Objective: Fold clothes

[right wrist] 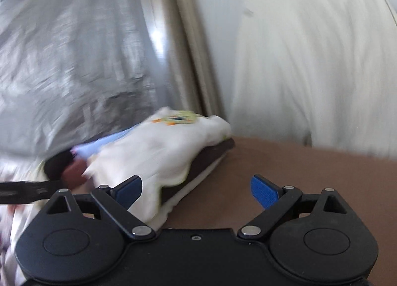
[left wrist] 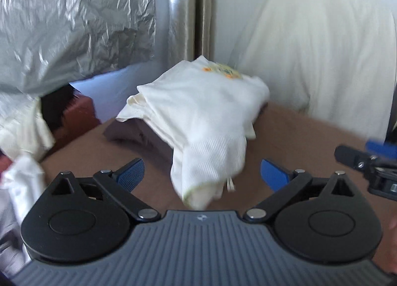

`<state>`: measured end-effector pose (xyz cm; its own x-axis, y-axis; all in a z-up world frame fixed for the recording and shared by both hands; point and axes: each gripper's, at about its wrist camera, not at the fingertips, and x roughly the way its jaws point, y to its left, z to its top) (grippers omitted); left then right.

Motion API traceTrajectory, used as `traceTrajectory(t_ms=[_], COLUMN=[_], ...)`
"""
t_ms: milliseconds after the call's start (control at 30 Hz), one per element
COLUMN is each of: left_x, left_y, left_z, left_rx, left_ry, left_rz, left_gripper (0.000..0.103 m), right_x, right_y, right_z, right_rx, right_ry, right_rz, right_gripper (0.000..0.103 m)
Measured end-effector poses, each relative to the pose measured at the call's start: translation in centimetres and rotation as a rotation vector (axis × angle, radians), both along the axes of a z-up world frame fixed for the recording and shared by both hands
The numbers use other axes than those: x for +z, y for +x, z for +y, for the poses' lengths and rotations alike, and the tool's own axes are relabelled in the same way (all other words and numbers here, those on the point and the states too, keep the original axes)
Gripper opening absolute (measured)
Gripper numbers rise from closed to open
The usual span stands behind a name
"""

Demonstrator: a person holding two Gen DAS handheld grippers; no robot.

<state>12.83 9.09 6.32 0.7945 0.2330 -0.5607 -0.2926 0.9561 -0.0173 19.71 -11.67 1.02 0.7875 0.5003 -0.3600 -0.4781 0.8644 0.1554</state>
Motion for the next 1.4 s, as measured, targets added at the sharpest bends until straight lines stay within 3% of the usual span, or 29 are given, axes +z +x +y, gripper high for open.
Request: traceTrajectory(t_ms=[167, 333, 433, 600, 733, 933, 1100, 1400], left_x=[-1.0, -2.2, -3.2, -4.3, -4.9, -4.5, -4.0, -3.6], left_y=[-3.5, -6.5, -8.0, -10.5, -12.1, -13.6, -14.6, -14.3], left_z=[-4.0, -6.8, -8.0, -9.3, -9.9, -10.3, -10.4, -10.0], left_rx=[-0.073, -0.138, -0.176, -0.228, -0.244, -0.252, -0.229, -0.200], left_ry=[-0.033, -0.091, -0.065, -0.067, -0.090, -0.100, -0.030, -0.015], left_rz=[0.035, 0.081, 0.087, 0.068, 0.056, 0.034, -0.011, 0.015], left_gripper=[0.102, 0.102, 0.102, 0.102, 0.102, 0.102, 0.103, 0.103], right_x=[0.8, 0.0, -0.9, -2.1, -2.5, -2.4, -1.8, -0.9], right_y=[-4.9, -9.5, -11.9, -14.2, -15.0, -17.6, -19.8, -21.2], right_z=[-1.5, -3.7, -5.1, -6.5, -7.1, -6.5, -5.3, -4.9], right_rx=[-0.075, -0.149, -0.210, -0.317, -0.334, -0.362, -0.379, -0.342], right_ry=[-0.058, -0.013, 0.023, 0.039, 0.059, 0.012, -0.094, -0.019], right_rz=[0.002, 0.051, 0.078, 0.087, 0.132, 0.074, -0.032, -0.069], right_gripper=[0.098, 0.098, 0.098, 0.098, 0.098, 0.098, 0.098, 0.098])
